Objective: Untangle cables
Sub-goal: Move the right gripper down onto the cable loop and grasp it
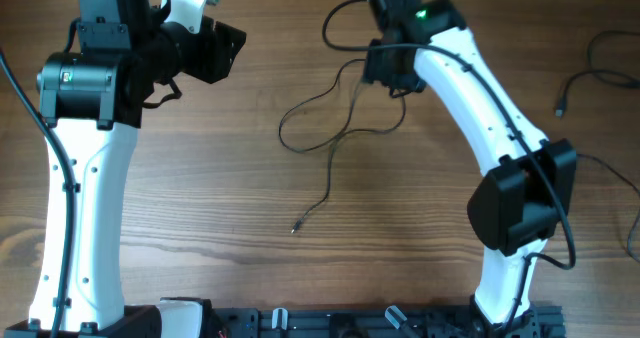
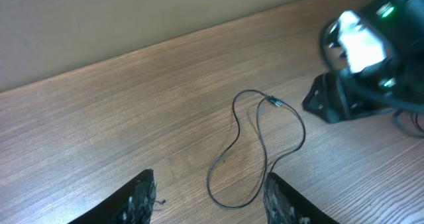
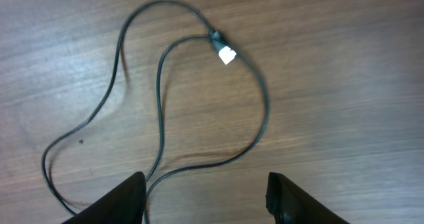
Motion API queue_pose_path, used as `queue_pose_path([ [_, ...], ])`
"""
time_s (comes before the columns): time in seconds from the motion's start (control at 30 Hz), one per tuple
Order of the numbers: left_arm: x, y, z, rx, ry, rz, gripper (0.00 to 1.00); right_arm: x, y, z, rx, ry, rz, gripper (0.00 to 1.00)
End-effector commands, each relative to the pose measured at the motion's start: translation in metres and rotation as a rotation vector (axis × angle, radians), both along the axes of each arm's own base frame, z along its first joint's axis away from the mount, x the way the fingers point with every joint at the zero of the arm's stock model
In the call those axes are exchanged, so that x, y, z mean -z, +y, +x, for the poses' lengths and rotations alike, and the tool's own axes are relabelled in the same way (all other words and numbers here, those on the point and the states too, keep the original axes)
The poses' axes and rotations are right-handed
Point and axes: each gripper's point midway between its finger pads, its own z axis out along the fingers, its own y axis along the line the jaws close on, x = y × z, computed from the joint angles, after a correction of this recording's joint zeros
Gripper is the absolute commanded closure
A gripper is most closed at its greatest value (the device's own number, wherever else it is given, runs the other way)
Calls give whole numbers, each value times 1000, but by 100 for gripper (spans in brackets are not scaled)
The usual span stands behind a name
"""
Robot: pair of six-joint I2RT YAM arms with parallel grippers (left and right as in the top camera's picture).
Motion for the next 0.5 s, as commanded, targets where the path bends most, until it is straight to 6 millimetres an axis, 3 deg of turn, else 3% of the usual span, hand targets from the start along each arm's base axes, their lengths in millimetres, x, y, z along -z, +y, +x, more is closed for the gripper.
queue_pose_path([
  [0.0, -6, 2, -2, 3, -21, 9, 47, 17, 11, -4, 71, 8, 11, 41],
  [0.47, 0, 2, -7, 3, 10, 11, 47, 26, 38, -16, 262, -67, -35, 40],
])
